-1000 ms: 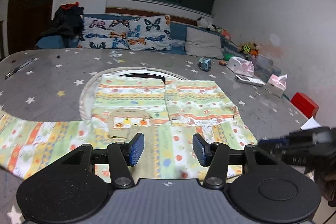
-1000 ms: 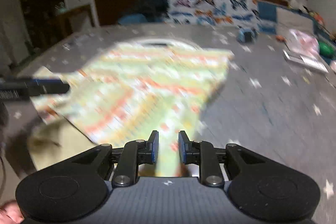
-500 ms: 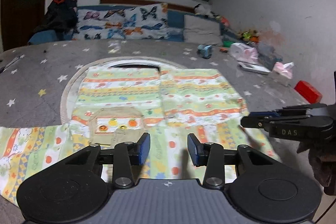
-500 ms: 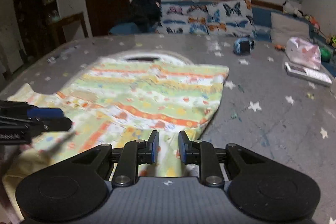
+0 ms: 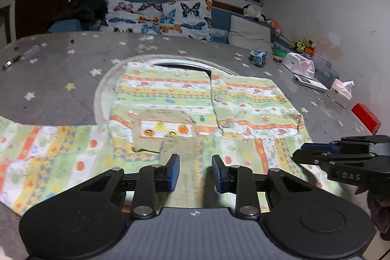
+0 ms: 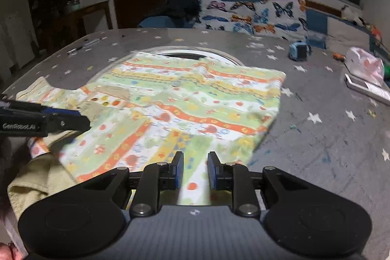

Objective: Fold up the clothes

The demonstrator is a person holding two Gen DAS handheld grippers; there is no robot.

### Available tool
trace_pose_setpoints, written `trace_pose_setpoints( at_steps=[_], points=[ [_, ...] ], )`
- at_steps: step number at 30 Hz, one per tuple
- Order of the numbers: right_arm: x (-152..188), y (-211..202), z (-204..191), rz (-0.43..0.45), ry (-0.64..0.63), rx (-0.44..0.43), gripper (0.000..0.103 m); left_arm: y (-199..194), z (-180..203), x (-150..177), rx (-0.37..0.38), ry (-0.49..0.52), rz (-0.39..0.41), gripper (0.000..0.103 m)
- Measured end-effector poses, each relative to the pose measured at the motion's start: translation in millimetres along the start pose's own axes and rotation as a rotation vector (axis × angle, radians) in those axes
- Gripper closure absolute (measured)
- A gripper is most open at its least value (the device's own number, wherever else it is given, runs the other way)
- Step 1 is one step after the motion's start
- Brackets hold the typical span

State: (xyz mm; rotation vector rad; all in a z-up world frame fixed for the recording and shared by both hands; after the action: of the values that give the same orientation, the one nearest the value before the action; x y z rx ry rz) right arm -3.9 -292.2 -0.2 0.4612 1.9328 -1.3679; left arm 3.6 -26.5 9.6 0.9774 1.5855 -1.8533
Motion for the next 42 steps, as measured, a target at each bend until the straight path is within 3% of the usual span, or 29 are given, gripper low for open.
trace_pose_setpoints(
  at_steps=[11,19,28,33,38,42],
  points=[
    [7,0,-78,-0.037,-0.170,-0.202,0.081,-45,-54,17,-0.152,-0.124,0.011,0.070],
    [9,5,-116,-0.043,-0.265,-0.253,0.081,-78,-105,31,-0.330,-0.232,0.026,0.059],
    [13,19,-131,-0.086,-0.275,-0.277,0.080,-93,-172,45,-0.581,-0.366,0.019,0.058],
    [10,10,-128,-0.069,-0.265,-0.271,0.079,-85,-201,50,-0.636,-0.418,-0.006,0.058],
    [9,2,-121,-0.059,-0.230,-0.264,0.079,-76,-211,49,-0.641,-0.427,-0.012,0.061],
    [11,-5,-113,-0.045,-0.191,-0.256,0.078,-74,-213,48,-0.609,-0.446,0.013,0.089]
  ],
)
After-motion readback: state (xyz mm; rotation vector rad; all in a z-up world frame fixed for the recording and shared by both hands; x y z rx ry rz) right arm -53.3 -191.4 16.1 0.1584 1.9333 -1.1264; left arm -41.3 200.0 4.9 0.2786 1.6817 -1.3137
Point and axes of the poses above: each gripper's, at about its wrist camera, not at the fingertips, and y roughly the way its jaws point, z to its right, x to its underside, the point moved 2 cm from there along y, roughly the way its jaws point, and after that the axes turned 11 degrees about y, right-handed, at the moved point
